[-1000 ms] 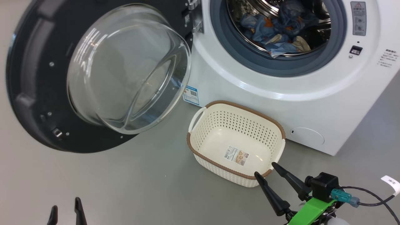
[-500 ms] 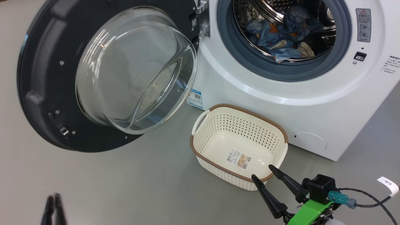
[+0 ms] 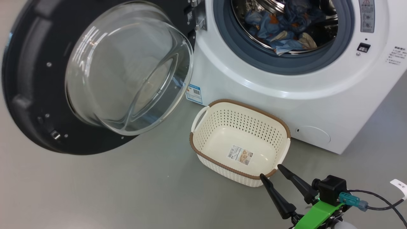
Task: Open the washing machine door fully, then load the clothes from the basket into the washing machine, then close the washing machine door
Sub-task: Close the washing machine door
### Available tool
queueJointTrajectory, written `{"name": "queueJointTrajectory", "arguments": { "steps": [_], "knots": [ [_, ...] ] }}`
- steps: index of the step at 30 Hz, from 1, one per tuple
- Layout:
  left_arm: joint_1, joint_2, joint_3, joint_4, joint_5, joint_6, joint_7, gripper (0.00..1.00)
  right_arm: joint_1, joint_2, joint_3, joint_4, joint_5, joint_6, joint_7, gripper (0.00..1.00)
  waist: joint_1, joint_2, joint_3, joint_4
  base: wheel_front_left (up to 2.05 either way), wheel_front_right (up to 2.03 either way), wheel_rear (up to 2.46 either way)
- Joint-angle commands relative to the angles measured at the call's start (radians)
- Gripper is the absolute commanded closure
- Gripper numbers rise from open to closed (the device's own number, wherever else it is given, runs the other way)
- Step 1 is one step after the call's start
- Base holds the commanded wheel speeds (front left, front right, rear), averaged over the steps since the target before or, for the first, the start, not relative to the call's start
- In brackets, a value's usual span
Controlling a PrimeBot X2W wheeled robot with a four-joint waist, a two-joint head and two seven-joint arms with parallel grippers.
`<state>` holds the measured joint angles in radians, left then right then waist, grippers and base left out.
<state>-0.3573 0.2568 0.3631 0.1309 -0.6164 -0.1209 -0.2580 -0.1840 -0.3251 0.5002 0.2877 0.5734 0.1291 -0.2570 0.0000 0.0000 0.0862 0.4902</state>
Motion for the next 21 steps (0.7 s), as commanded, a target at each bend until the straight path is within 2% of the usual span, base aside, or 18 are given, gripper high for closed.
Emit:
{"name": "queueJointTrajectory", "arguments": {
  "steps": [1,5,8,10,14,21],
  "knots": [
    [-0.093,0.092,0.021,0.035,-0.062,-0.009,-0.001,1.0,-0.01,-0.012,0.009,-0.027,-0.005,0.002,-0.005,0.0,0.0,0.0,0.023,-0.017,0.0,0.0,0.0],
    [-0.247,0.2,-0.006,0.22,-0.252,-0.009,0.098,1.0,-0.027,-0.02,0.01,-0.029,-0.008,0.002,-0.005,0.0,0.0,0.0,0.054,-0.035,0.0,0.0,0.0],
    [-0.351,0.249,-0.009,0.361,-0.423,-0.01,0.24,1.0,-0.043,-0.026,0.012,-0.03,-0.01,0.002,-0.005,0.0,0.0,0.0,0.078,-0.046,0.0,0.0,0.0],
    [-0.4,0.282,-0.026,0.446,-0.496,-0.01,0.352,1.0,-0.049,-0.028,0.011,-0.031,-0.011,0.002,-0.005,0.0,0.0,0.0,0.093,-0.05,0.0,0.0,0.0],
    [-0.48,0.326,-0.057,0.59,-0.57,-0.01,0.508,1.0,-0.061,-0.035,0.012,-0.031,-0.014,0.002,-0.005,0.0,0.0,0.0,0.121,-0.054,0.0,0.0,0.0],
    [-0.553,0.343,-0.111,0.732,-0.633,-0.01,0.741,1.0,-0.079,-0.042,0.016,-0.03,-0.016,0.002,-0.005,0.0,0.0,0.0,0.144,-0.059,0.0,0.0,0.0]
  ]
}}
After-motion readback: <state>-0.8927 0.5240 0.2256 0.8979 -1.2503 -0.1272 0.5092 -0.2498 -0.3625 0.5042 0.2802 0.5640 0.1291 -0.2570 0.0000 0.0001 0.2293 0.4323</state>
